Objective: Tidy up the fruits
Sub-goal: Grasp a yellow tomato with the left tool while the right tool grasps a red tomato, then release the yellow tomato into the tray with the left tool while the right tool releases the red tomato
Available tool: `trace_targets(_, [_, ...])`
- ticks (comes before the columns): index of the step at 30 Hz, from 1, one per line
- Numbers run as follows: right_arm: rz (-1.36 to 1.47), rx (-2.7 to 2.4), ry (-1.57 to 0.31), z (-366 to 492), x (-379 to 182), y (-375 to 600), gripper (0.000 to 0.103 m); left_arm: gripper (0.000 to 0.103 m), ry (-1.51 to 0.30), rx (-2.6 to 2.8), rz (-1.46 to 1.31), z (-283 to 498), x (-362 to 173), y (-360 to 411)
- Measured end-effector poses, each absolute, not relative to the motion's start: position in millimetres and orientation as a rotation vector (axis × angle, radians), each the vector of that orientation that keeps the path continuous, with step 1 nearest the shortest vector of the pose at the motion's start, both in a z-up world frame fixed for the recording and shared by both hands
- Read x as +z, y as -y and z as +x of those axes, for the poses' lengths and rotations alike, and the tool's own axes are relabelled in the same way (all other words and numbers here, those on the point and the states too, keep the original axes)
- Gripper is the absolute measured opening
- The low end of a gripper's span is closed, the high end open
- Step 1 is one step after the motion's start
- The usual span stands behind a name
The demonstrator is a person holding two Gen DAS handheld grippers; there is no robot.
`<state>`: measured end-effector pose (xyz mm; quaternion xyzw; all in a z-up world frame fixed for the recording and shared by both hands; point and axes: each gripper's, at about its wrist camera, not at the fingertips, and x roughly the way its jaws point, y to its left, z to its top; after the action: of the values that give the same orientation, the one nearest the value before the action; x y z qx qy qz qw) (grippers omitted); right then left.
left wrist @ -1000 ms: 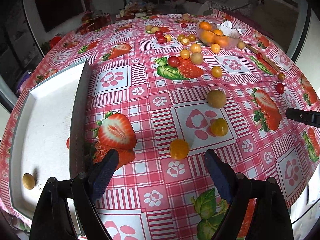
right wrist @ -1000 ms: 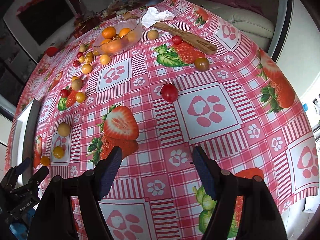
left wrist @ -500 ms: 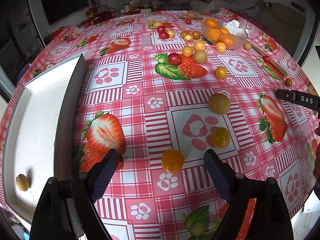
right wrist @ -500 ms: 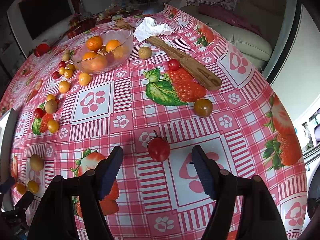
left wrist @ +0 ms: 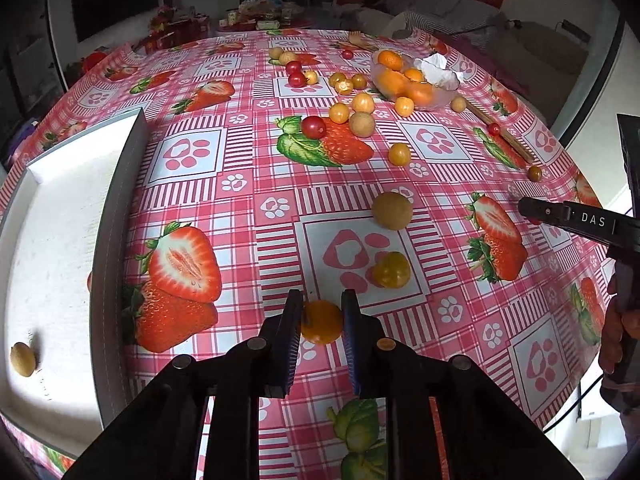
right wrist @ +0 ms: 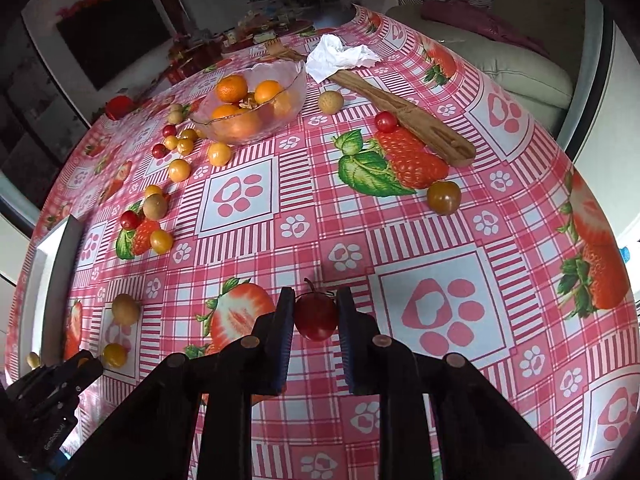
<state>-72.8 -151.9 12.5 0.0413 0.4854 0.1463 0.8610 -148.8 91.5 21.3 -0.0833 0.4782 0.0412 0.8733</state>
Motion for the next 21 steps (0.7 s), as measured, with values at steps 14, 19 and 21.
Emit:
trace_targets(14, [0.09, 0.424, -1.036, -112.0, 33.4, 117.6, 0.023, 0.021, -0.926, 0.101, -0.209, -179.5, 51.6, -122.2])
trace_targets(19, [0.066, 0.456, -1.033, -121.3, 41.5, 99.5, 0.023, 0.021, -0.904, 0.122, -0.23, -189.4, 56.2, -136.8])
trace_targets(21, [0.053, 0.467, -1.031, -124.7, 44.2, 91.3, 0.023, 0.021, -0.896, 0.129, -0.24, -193.1, 57.7, -142.4])
